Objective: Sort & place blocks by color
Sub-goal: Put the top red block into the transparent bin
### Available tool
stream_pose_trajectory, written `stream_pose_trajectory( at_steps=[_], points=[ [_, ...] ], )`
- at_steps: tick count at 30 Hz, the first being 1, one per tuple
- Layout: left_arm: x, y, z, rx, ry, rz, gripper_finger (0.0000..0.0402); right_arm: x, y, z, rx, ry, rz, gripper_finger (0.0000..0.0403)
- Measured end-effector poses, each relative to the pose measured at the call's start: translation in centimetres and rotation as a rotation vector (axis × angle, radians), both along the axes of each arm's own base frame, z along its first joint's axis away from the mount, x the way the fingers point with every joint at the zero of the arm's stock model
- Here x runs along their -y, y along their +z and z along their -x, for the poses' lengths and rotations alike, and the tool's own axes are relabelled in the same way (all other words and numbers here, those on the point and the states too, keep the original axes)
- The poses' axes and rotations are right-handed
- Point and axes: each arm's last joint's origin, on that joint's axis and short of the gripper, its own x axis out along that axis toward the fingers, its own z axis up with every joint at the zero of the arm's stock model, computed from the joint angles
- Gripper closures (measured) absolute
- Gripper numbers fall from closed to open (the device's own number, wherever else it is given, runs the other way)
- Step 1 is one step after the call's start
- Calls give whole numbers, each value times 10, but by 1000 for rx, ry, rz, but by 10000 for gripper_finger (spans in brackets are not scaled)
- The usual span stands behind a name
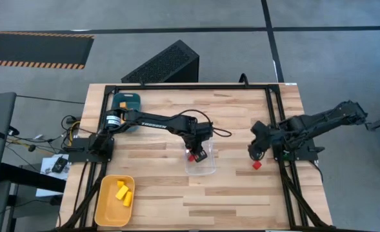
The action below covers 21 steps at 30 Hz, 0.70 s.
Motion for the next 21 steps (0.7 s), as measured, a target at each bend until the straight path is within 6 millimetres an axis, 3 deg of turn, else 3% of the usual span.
stream_pose_trajectory(
  at_steps=[6,11,21],
  points=[
    [1,-10,0,-43,2,35,355,-20,-25,11,-99,20,-129,236],
    [-1,-6,0,-34,8,25,350,-33,-36,20,-122,51,-104,212],
    [-5,44,-10,31,-12,-127,295,-44,-65,28,-233,62,-52,107]
  ],
)
